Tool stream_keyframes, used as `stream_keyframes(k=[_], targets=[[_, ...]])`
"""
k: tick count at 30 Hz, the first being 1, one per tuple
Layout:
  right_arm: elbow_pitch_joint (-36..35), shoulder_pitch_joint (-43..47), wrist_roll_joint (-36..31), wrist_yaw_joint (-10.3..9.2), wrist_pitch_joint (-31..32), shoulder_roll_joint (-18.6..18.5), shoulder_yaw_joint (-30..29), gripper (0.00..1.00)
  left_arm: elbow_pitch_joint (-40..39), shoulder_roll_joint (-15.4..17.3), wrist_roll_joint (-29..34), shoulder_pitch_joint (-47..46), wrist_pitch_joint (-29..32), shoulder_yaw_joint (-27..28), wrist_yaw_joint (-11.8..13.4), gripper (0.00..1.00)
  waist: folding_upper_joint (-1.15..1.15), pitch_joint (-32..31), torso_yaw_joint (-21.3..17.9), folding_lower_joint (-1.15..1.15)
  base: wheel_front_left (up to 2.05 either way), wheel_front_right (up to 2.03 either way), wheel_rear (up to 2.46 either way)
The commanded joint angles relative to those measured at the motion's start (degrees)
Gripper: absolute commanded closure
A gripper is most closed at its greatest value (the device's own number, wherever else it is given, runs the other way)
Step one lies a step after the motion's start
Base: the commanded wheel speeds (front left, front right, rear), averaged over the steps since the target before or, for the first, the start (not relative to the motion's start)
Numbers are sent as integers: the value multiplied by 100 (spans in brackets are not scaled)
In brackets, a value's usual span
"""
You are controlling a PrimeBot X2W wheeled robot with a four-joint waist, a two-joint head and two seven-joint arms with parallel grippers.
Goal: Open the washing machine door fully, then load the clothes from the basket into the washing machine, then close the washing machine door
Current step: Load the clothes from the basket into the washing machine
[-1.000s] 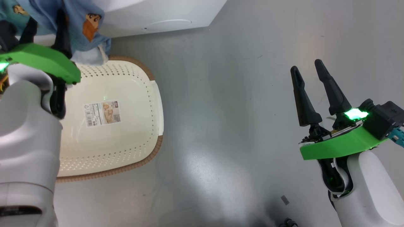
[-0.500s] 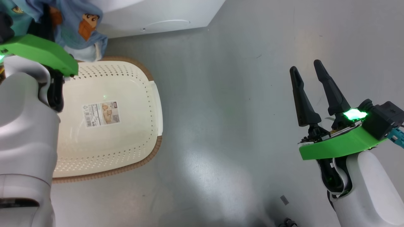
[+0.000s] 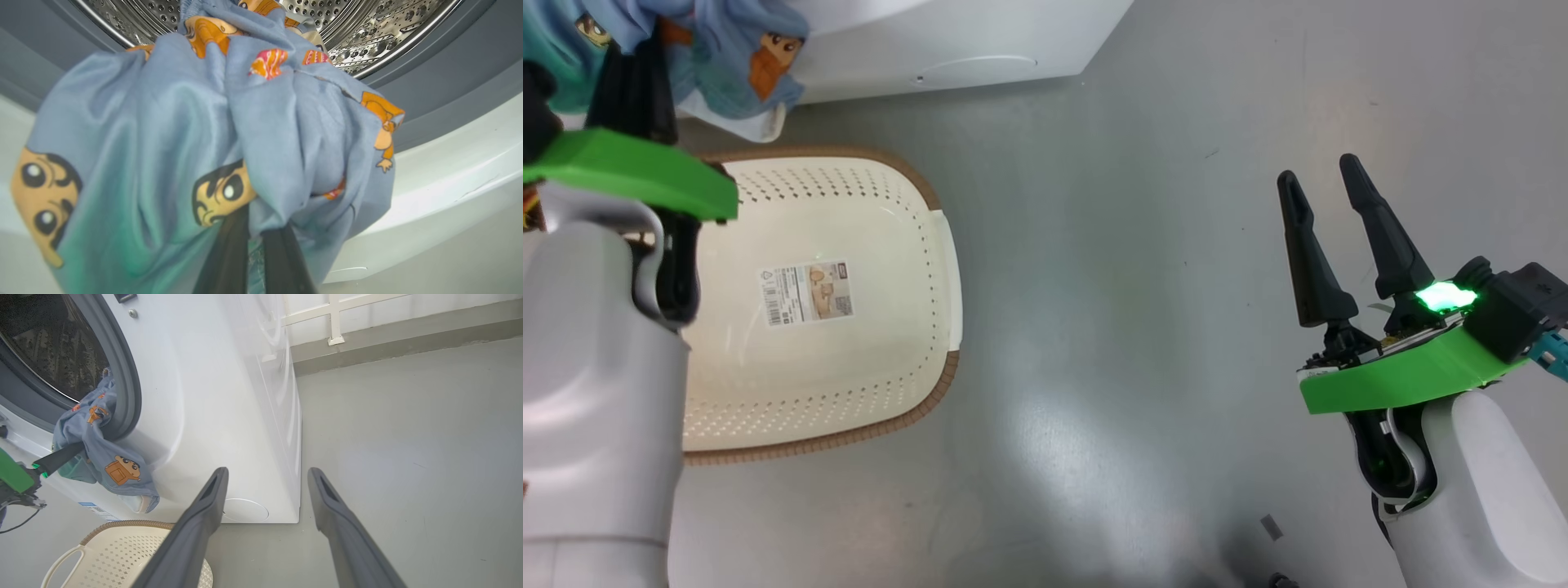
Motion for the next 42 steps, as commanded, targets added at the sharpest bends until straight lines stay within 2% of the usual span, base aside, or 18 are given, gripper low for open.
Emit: stream_keyframes(k=[1,7,11,14,18,22,30,33,42], targets=[[-107,222,35,9,-26,-20,86,0,-407,265,19,261,-58,119,-17,100,0,-24,14,0,0,0,0],[-82,265,62,9,-26,-22,112,0,-1667,403,103,748,-21,188,142,100,0,-87,-1,0,0,0,0],[-59,285,78,9,-26,-12,143,0,-2458,496,73,810,295,230,282,100,0,-109,-33,0,0,0,0],[-41,257,93,9,-26,4,181,0,-2794,584,37,658,604,267,360,100,0,-98,-84,0,0,0,0],[-50,205,118,9,-26,30,217,0,-2840,722,89,170,952,206,364,100,0,-43,-188,0,0,0,0],[-54,175,135,9,-26,72,229,0,-2599,815,172,-331,1197,132,364,100,0,41,-300,0,0,0,0],[-70,104,181,9,-26,263,249,0,-1085,1062,222,-1807,1461,80,257,100,0,340,-691,0,0,0,0],[-80,94,201,9,-26,330,241,0,-357,1240,456,-2435,1284,-72,219,100,0,499,-865,0,0,0,0],[-91,134,204,9,-26,441,299,0,895,1259,848,-3608,433,-371,256,100,0,731,-1076,0,0,0,0]])
